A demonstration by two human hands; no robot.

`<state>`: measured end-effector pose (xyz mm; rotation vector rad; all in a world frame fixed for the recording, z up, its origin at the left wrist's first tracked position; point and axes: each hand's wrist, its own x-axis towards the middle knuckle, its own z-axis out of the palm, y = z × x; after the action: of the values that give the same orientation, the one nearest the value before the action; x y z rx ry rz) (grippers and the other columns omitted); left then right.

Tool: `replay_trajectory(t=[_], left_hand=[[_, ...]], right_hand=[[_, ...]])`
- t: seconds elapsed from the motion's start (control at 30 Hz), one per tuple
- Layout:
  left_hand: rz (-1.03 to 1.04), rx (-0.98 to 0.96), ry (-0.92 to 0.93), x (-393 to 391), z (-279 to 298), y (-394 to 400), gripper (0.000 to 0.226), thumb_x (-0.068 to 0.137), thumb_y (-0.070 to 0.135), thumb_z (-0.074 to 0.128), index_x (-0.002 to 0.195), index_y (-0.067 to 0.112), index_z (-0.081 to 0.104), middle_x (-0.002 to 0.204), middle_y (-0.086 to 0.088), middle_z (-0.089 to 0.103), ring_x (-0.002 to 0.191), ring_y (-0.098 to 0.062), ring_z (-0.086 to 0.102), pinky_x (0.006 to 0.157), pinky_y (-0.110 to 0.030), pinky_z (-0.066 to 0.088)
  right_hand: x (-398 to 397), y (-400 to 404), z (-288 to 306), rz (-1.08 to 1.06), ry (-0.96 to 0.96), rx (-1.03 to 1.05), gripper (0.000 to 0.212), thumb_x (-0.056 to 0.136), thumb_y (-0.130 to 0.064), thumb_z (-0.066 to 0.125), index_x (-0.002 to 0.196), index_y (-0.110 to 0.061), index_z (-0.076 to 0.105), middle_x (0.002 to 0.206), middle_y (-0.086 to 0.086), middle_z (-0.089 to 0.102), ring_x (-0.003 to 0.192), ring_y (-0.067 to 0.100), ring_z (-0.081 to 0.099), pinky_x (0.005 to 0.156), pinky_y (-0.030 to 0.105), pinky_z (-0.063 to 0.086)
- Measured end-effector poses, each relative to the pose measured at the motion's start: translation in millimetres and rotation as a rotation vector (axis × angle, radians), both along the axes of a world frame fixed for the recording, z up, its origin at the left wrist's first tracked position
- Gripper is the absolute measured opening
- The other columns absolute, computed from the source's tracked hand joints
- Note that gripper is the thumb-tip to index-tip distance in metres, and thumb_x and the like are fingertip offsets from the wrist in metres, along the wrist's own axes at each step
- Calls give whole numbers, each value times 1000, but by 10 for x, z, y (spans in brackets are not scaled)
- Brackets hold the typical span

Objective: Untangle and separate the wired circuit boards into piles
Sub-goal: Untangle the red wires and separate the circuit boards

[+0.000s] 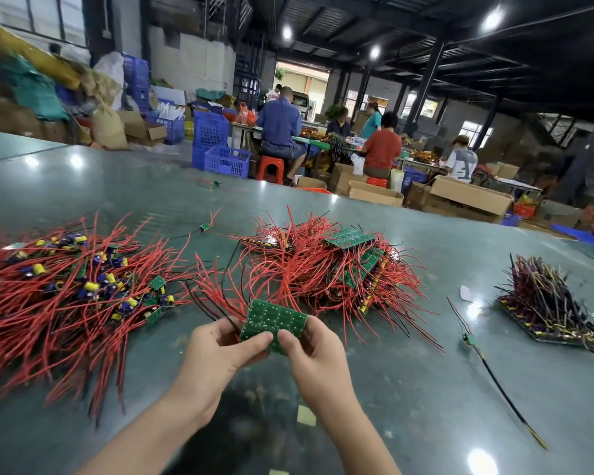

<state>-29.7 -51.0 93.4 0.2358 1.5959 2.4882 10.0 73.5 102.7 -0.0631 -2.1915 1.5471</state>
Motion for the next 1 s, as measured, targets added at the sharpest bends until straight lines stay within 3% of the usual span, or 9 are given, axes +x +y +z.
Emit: replay_trajectory(t=[0.27, 0.4, 0.47, 0.6, 0.77, 0.83, 0.9, 0.97, 1.0], left_hand=[[107, -25, 58, 25, -80, 26, 17, 71, -10, 70, 78, 5, 72, 78, -11, 74, 69, -13, 68, 58, -19, 54], [174, -98, 84, 28, -125, 33, 17, 70, -8, 74, 69, 9, 73, 73, -12, 73, 65, -15, 65, 63, -24, 58], [171, -81, 54, 29, -112, 41, 19, 70, -8, 73, 66, 11, 73, 69, -9, 72, 62, -12, 65, 58, -24, 57], [121, 63, -47, 6, -47, 40, 16, 69, -7, 70, 77, 6, 65, 67, -2, 72, 62, -6, 67, 50, -24, 54], [-108, 181, -241, -65, 68, -61, 17, 62, 9, 68, 78, 4, 69, 81, -11, 74, 66, -17, 72, 47, -25, 55], [-88, 169, -234, -114, 99, -123, 19, 65, 14, 68, 82, 8, 68, 87, -9, 74, 70, -19, 73, 45, -24, 54], [-23, 70, -172, -144, 102, -159, 17, 69, 13, 69, 85, 10, 66, 87, -6, 74, 74, -21, 73, 45, -25, 54], [22, -42, -91, -138, 83, -157, 11, 75, 5, 69, 85, 8, 65, 83, -5, 71, 75, -22, 73, 47, -26, 55], [24, -68, -66, -126, 71, -146, 10, 77, 2, 68, 85, 7, 64, 81, -5, 71, 75, -22, 73, 48, -26, 55]], right_hand=[[-4, -77, -63, -84, -3, -3, 15, 84, -2, 62, 82, -18, 62, 77, -4, 70, 72, 5, 65, 70, 24, 51], [10, -124, -76, -129, 11, 38, 24, 84, -3, 63, 77, -25, 59, 70, -12, 67, 67, -4, 62, 62, 9, 44], [3, -123, -64, -122, 17, 13, 24, 84, -1, 62, 80, -24, 60, 74, -12, 68, 71, -5, 63, 65, 8, 44], [-12, -113, -38, -92, 37, -24, 17, 85, -2, 61, 89, -18, 62, 81, -5, 70, 76, 7, 65, 74, 21, 50], [-23, 78, 70, 66, -9, -157, 15, 86, 2, 60, 91, -11, 65, 87, 4, 71, 79, 11, 64, 78, 30, 51], [-29, 181, 104, -18, 2, -244, 18, 86, 2, 60, 88, -15, 67, 84, -1, 72, 76, 7, 64, 73, 19, 51], [-29, 303, 107, -236, 34, -272, 17, 86, -2, 61, 87, -18, 67, 78, -5, 69, 72, 7, 61, 67, 15, 47], [-34, 457, 87, -469, 4, -278, 14, 87, -9, 61, 98, -17, 67, 84, -1, 66, 78, 16, 57, 71, 24, 45], [-54, 528, 71, -579, -78, -264, 24, 88, -14, 60, 111, -15, 63, 99, 4, 65, 92, 21, 56, 81, 31, 44]])
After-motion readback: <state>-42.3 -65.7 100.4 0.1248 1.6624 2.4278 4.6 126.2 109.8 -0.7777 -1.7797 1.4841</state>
